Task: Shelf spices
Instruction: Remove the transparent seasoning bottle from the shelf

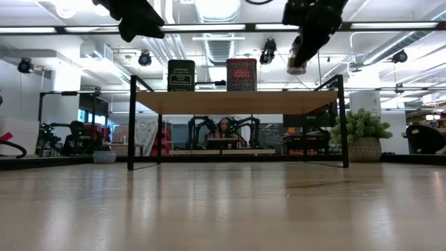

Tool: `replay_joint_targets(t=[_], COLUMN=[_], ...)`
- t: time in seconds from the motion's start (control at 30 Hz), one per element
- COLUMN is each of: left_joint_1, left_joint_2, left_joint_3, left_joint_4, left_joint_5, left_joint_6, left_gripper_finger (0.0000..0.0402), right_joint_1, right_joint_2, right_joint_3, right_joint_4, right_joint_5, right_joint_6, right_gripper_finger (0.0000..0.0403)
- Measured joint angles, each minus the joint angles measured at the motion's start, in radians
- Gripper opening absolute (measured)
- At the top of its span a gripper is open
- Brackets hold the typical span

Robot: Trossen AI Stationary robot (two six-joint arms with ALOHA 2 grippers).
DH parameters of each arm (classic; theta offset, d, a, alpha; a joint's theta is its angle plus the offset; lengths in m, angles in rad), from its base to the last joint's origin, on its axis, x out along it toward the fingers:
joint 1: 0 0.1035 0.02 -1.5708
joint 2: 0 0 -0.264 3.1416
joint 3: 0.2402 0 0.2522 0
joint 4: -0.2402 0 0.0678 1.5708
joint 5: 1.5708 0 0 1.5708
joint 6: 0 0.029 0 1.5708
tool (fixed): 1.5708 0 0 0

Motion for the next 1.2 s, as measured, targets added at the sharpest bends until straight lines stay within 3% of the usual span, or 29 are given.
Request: replay_joint_targets(t=[0.33, 0.63, 0.9, 1.2], left_joint_1=[-0.029, -0.189, -0.421, -0.655], left_joint_2=[0.000, 0.000, 0.039, 0.200], left_joint_3=[0.000, 0.000, 0.000, -0.003], left_joint_4=[0.005, 0.062, 0.149, 0.157], left_joint_5=[0.002, -0.005, -0.135, -0.335], left_joint_6=[-0.008, -0.069, -0.179, -0.332], left_gripper_finger=[0.0179, 0.0185, 0.0172, 0.0162], right_joint_1=[0.133, 0.324, 0.505, 0.685], right_joint_2=[-0.070, -0.068, -0.032, 0.070], right_joint_3=[0.000, 0.000, 0.000, -0.037], right_joint_4=[-0.005, 0.004, 0.050, 0.136], right_joint_5=[-0.024, -0.024, -0.014, 0.046], right_joint_6=[0.092, 0.206, 0.328, 0.419], right_gripper_finger=[0.0172, 0.0180, 0.0175, 0.0173])
